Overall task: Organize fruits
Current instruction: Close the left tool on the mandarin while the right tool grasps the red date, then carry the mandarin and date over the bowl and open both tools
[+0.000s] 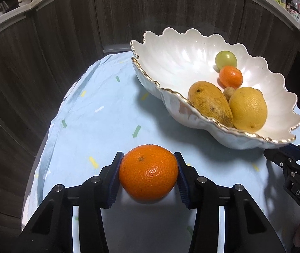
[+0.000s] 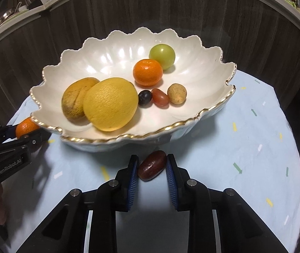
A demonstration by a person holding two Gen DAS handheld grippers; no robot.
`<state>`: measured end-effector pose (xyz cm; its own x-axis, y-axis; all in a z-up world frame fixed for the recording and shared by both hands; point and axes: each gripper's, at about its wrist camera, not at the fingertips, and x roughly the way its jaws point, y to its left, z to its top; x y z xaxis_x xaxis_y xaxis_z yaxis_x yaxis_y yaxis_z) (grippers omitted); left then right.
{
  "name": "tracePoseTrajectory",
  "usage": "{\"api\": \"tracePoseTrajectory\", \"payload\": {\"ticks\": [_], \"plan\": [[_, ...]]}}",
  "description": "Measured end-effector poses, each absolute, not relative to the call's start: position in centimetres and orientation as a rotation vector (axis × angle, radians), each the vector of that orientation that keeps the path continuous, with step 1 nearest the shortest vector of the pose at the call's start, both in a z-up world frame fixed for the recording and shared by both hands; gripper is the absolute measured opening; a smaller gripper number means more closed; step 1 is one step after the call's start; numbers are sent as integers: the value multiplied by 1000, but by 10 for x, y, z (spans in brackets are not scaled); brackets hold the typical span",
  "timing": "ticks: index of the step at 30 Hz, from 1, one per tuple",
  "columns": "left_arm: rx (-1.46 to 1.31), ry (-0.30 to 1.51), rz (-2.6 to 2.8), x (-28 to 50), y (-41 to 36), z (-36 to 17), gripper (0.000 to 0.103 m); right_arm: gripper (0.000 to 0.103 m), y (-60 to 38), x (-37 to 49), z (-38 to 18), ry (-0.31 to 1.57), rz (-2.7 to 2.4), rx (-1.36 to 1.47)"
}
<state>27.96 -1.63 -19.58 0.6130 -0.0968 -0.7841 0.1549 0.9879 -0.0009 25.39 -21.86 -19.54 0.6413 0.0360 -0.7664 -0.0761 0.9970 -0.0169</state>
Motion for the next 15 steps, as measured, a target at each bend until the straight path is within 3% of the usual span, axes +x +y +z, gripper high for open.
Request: {"api": "tracePoseTrajectory", "payload": {"ticks": [15], "plan": [[57,873,-156,250,-16,-171,46,28,-215,229,-169,826,79,-30]]}}
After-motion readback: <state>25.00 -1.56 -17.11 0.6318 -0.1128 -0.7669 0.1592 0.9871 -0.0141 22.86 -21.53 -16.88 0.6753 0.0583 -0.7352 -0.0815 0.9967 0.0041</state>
